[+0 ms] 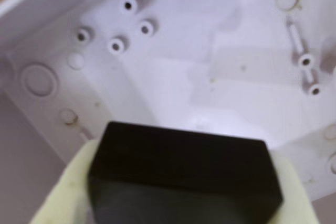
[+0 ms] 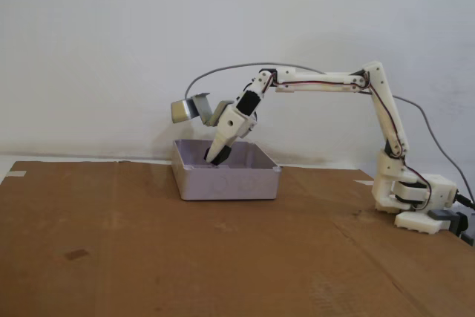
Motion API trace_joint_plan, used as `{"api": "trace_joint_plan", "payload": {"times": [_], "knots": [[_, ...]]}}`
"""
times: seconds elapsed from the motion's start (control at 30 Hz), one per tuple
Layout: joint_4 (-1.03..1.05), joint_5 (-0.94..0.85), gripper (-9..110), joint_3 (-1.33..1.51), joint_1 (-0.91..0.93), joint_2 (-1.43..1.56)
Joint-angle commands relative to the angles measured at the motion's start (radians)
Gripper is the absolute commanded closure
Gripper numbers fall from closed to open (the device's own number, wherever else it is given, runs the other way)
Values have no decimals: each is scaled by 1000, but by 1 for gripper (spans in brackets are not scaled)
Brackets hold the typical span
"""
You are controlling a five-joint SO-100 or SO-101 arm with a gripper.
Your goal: Grasp a block and put it in the box.
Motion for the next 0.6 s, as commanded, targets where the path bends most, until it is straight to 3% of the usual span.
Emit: {"api": "trace_joint_plan", "payload": {"times": [0.0,0.57], "knots": [[-37,-12,101,-26,-5,51],[-37,-12,101,35,5,51]]}}
